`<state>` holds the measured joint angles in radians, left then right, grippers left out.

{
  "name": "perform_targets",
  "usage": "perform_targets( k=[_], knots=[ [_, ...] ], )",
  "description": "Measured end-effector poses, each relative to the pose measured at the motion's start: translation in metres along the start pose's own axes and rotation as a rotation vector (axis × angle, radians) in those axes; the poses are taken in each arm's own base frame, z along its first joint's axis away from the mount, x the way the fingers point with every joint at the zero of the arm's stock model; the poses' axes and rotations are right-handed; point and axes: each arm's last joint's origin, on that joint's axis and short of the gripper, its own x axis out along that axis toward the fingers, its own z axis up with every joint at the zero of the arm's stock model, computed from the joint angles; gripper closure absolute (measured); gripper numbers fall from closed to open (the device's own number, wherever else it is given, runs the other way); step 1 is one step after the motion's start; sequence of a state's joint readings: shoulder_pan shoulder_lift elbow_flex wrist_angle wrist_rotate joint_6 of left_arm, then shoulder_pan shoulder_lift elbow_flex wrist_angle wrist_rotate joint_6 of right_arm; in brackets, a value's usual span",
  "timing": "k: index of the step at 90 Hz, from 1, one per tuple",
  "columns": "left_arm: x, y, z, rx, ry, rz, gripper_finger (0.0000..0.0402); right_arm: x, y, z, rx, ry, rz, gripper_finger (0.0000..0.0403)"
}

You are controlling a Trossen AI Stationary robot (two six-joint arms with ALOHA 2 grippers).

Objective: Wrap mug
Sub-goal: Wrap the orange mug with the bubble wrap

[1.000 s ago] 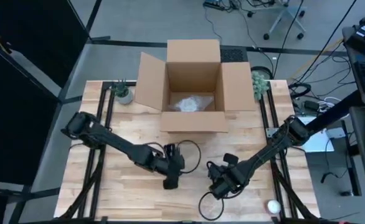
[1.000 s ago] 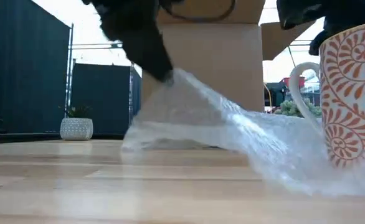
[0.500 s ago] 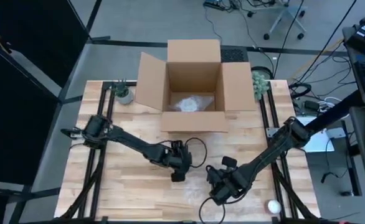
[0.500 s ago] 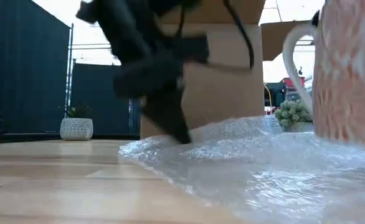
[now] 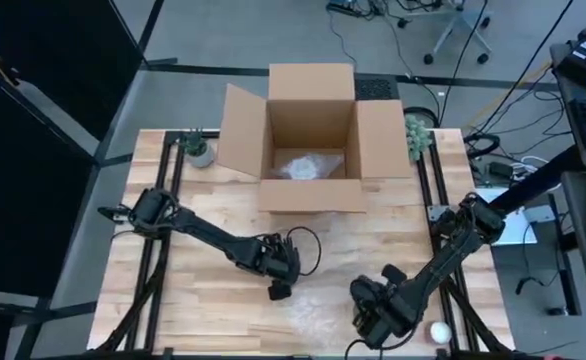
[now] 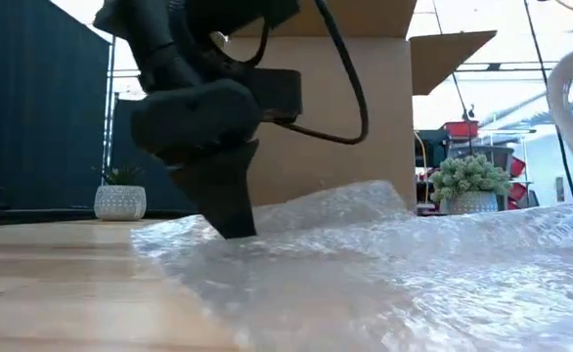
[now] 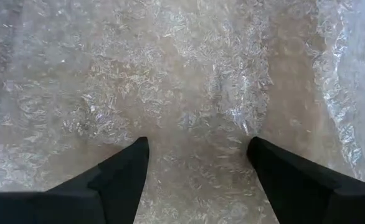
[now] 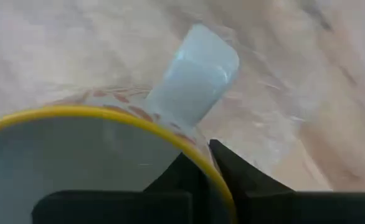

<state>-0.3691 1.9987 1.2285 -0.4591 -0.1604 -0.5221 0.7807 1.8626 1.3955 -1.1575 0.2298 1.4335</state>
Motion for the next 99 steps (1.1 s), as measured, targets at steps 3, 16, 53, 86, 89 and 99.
perform_targets(
  k=[3, 16, 53, 86, 89, 99],
  knots=[
    [-0.002, -0.002, -0.002, -0.01, 0.001, -0.003, 0.0128, 0.003, -0.003, 0.0, -0.005, 0.003, -0.022, 0.0394],
    [-0.006, -0.017, -0.011, -0.01, 0.007, -0.015, 0.0128, 0.011, -0.015, 0.009, -0.047, 0.011, -0.106, 0.0394],
    [-0.075, -0.026, 0.003, -0.023, -0.179, -0.029, 0.0128, 0.013, -0.03, 0.052, -0.163, -0.084, -0.24, 0.0394],
    [-0.081, 0.02, 0.002, 0.05, -0.221, 0.317, 0.0128, -0.011, -0.007, 0.034, -0.17, -0.133, -0.088, 0.0394],
    [-0.076, 0.025, 0.0, 0.036, -0.204, 0.331, 0.0128, -0.011, -0.005, 0.032, -0.132, -0.134, -0.079, 0.0394],
    [-0.06, 0.041, -0.013, -0.004, -0.134, 0.35, 0.0128, -0.005, 0.001, 0.029, -0.037, -0.139, -0.059, 0.0394]
  ],
)
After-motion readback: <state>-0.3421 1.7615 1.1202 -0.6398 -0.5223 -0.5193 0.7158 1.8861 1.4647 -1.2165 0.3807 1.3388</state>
